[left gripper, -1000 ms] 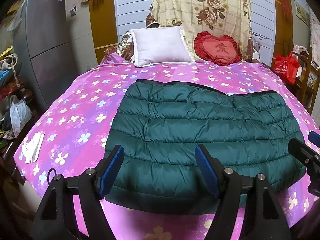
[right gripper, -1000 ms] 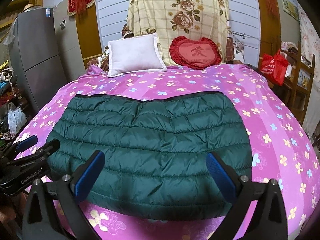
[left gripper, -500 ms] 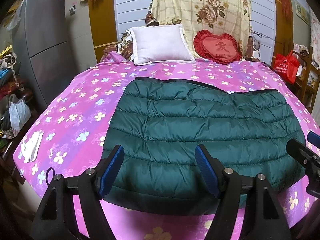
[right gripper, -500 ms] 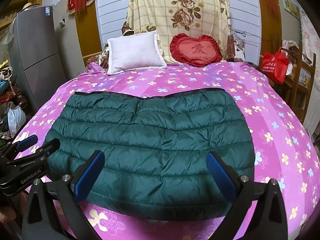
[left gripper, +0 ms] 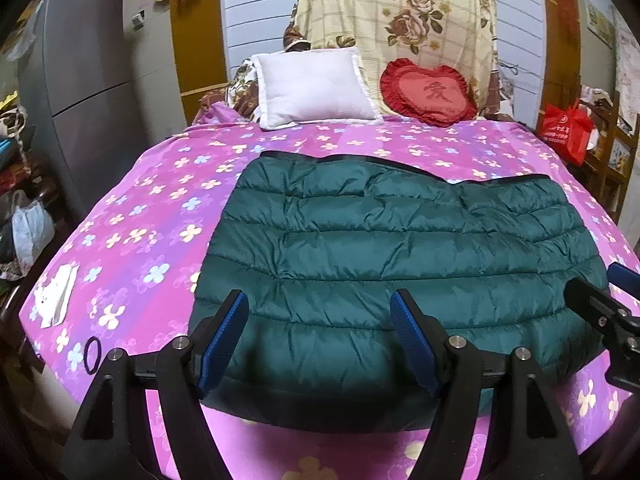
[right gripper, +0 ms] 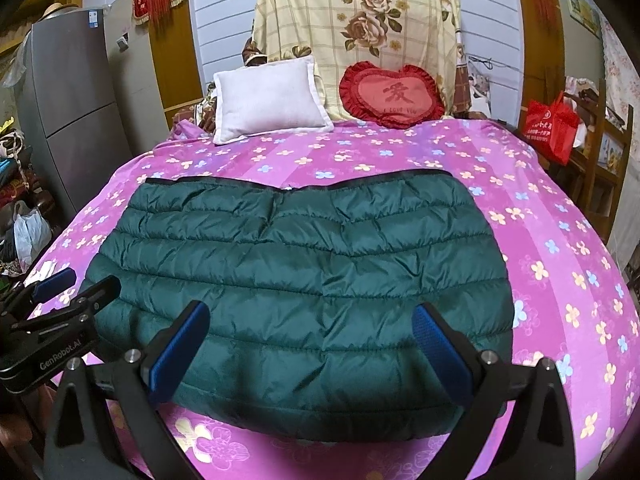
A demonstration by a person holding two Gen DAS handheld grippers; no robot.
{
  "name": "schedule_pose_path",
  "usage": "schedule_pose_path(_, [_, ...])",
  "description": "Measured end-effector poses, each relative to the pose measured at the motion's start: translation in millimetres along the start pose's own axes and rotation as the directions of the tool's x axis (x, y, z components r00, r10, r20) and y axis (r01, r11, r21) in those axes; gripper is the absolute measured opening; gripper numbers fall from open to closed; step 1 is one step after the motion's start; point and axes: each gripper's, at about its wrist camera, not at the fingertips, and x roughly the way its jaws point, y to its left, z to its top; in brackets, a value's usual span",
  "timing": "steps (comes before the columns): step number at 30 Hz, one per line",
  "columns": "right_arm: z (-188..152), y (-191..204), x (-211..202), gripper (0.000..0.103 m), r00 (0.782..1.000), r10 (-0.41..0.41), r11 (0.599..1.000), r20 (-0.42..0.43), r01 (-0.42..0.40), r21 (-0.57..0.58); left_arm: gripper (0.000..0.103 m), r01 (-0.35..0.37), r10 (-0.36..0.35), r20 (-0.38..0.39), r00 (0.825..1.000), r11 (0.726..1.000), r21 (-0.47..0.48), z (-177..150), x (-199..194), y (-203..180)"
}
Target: Fold large clothes
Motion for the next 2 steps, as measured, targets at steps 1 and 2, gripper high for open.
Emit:
schedule_pose_path(1, [-0.1,-0.8,0.7,0.102,1.0,0.001,1.0,-0.002,-0.001,0.002,0.058,-0.002,0.002,0.01,1.0,1.0,0.002,-0.5,-0.7,-0.2])
schedule_pose_path(2, [-0.4,-1.8,1.6,0.102,1.0,0.001,1.0,-0.004,-0.001,0.005,0.058,-0.004,0.004,0.013,1.0,1.0,0.004,-0.3,-0.8,0.1])
